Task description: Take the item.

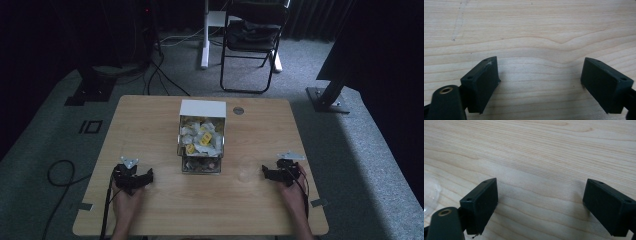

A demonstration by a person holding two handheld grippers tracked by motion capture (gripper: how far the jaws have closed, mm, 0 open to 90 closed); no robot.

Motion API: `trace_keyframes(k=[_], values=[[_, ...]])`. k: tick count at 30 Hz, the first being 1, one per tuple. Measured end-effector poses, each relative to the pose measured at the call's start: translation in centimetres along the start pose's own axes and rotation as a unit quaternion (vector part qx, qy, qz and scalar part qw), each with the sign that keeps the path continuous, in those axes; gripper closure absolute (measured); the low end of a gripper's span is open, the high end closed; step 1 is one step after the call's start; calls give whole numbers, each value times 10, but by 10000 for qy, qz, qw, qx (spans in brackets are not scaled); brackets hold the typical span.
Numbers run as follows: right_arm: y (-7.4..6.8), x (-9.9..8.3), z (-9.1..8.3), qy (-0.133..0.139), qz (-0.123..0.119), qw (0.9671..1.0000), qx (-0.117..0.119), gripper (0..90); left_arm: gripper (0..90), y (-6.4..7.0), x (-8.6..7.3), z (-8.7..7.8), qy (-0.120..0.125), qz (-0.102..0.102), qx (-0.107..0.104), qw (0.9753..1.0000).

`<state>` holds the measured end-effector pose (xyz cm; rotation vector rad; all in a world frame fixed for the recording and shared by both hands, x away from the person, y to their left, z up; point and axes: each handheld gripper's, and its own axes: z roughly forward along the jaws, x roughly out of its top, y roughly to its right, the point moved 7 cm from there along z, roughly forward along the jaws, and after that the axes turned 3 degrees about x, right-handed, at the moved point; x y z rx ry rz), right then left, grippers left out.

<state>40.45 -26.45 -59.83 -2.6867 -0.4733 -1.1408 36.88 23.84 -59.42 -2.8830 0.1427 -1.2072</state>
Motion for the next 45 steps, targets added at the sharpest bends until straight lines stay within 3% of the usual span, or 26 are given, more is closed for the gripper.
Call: trace_keyframes(k=[11, 17, 20, 26, 29, 45], values=[[-1, -1, 0, 7, -18, 10000, 4, 124, 173, -1, 0, -1, -107, 88, -71, 9999], [-1, 0, 0, 8, -17, 10000, 5, 124, 228, 1, 0, -4, -143, 143, -126, 9997], [-1, 0, 0, 8, -17, 10000, 4, 124, 335, 1, 0, -8, -189, 124, -118, 9997], [-1, 0, 0, 9, -16, 10000, 5, 124, 364, 2, -1, -10, -310, 143, -148, 9993], [-1, 0, 0, 8, -16, 10000, 6, 124, 367, 5, -2, -13, -363, 144, -301, 9988], [-1, 0, 0, 7, -16, 10000, 5, 124, 396, 17, 9, -39, 34, 200, -545, 9983]])
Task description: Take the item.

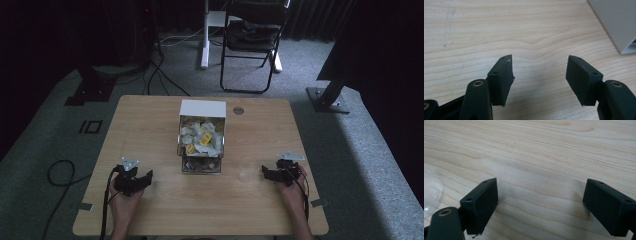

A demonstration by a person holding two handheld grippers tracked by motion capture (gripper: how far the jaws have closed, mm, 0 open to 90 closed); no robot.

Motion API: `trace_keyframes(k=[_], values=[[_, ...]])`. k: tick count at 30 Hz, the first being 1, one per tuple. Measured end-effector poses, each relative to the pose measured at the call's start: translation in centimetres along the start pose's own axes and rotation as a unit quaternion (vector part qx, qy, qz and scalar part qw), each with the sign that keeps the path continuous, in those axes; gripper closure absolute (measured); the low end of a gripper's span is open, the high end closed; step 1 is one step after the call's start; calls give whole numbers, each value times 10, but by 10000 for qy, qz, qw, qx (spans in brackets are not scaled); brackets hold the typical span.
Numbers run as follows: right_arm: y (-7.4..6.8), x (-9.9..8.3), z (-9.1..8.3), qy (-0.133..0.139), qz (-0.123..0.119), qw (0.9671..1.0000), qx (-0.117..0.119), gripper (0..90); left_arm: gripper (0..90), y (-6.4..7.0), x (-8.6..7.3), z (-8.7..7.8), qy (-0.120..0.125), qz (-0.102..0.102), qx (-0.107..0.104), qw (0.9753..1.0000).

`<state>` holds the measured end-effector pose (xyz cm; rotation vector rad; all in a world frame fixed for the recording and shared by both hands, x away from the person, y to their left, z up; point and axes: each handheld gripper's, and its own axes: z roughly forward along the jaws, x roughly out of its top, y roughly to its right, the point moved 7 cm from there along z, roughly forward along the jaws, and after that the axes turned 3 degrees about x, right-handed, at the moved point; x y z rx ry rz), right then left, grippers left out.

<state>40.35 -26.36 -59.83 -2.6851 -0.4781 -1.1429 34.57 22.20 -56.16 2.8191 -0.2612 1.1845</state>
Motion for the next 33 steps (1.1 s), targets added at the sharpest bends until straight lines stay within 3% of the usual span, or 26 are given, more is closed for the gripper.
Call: trace_keyframes(k=[33], values=[[0, 0, 0, 1, 2, 10000, 0, 125, 403, 32, 18, -25, 373, 250, -479, 9978]])
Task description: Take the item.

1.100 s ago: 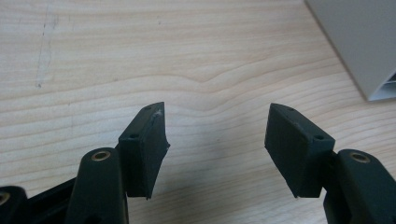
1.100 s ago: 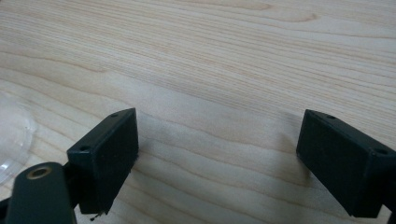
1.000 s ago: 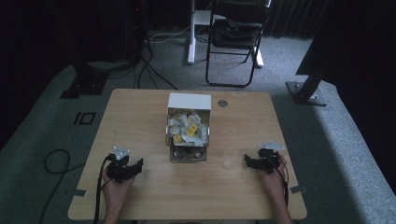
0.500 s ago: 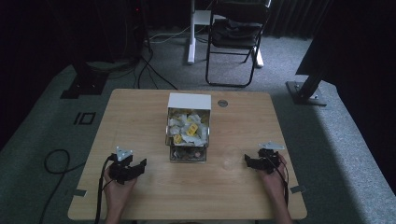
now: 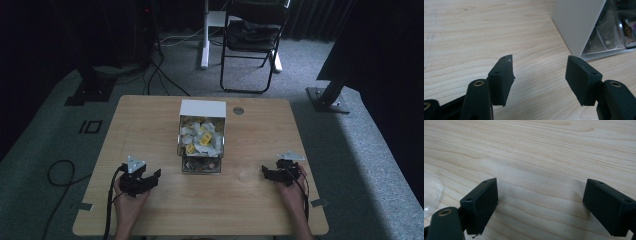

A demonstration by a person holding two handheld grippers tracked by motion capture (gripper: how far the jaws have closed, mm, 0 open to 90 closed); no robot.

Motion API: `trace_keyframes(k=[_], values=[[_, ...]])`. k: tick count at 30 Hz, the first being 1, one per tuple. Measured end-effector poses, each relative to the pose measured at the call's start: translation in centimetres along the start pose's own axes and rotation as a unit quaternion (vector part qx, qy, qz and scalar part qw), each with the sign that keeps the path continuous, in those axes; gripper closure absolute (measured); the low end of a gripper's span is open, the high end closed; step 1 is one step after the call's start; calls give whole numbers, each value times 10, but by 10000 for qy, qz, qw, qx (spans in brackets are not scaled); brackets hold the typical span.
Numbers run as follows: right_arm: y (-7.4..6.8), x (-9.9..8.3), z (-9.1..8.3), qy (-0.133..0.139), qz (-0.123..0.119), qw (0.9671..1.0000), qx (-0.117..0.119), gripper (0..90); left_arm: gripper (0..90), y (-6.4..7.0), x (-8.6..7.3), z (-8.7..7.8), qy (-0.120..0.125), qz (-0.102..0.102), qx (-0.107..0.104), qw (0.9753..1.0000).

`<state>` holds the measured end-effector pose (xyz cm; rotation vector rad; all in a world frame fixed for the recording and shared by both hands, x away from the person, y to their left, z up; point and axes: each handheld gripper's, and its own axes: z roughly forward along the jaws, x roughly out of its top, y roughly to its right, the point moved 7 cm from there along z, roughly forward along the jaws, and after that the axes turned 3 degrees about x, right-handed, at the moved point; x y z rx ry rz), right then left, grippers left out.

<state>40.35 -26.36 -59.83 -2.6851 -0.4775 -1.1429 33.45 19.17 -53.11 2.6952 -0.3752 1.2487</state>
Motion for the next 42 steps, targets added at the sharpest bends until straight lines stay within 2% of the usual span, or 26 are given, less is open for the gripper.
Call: trace_keyframes(k=[16, 25, 34, 42], values=[[0, 0, 0, 1, -1, 10000, 0, 125, 404, 23, 15, -9, 202, 205, -225, 9993], [0, 0, 0, 0, -1, 10000, 0, 125, 424, 41, 21, -12, 300, 404, -386, 9980], [0, 0, 0, 0, -1, 10000, 0, 125, 438, 54, 23, -11, 314, 617, -428, 9967], [0, 0, 0, 0, -1, 10000, 0, 125, 440, 67, 26, -11, 345, 716, -541, 9954]])
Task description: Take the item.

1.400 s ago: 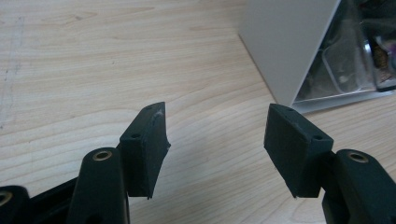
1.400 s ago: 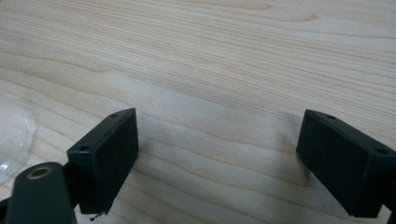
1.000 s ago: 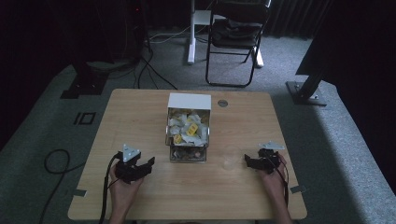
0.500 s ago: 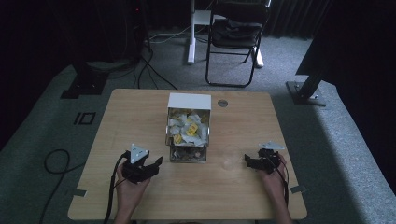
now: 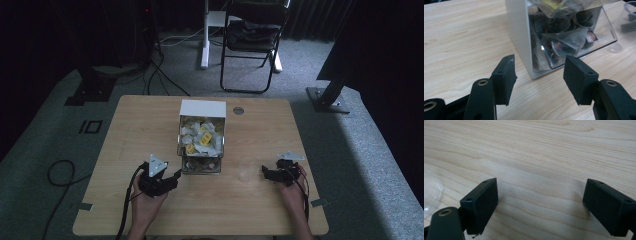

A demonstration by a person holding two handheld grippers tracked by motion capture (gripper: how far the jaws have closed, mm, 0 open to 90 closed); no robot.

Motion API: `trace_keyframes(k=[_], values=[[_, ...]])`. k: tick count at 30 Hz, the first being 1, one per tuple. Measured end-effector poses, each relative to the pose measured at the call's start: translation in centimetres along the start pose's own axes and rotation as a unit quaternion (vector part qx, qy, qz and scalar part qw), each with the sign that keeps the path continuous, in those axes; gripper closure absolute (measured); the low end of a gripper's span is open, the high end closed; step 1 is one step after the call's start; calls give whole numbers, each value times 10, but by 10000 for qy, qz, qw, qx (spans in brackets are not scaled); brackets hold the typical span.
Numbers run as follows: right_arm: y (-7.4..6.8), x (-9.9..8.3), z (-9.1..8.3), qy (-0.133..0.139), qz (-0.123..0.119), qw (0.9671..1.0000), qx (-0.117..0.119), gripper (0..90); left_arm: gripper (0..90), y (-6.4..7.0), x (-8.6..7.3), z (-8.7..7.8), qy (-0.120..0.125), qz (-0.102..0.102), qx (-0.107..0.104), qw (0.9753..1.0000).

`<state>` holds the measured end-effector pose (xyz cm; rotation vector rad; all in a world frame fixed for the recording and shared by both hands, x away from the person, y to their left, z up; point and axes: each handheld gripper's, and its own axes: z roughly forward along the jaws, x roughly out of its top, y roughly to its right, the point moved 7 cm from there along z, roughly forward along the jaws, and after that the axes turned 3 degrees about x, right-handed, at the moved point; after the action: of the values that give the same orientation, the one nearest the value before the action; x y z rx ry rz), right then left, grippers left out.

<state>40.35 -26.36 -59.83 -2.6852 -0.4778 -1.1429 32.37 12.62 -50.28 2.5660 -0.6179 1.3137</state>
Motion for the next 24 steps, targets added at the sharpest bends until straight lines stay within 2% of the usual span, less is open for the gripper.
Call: trace_keyframes(k=[10, 24], values=[[0, 0, 0, 0, 0, 10000, 0, 125, 447, 13, 3, 4, 17, 156, -170, 9997], [0, 0, 0, 1, 0, 10000, 0, 125, 449, 26, 9, 7, 85, 309, -217, 9992]])
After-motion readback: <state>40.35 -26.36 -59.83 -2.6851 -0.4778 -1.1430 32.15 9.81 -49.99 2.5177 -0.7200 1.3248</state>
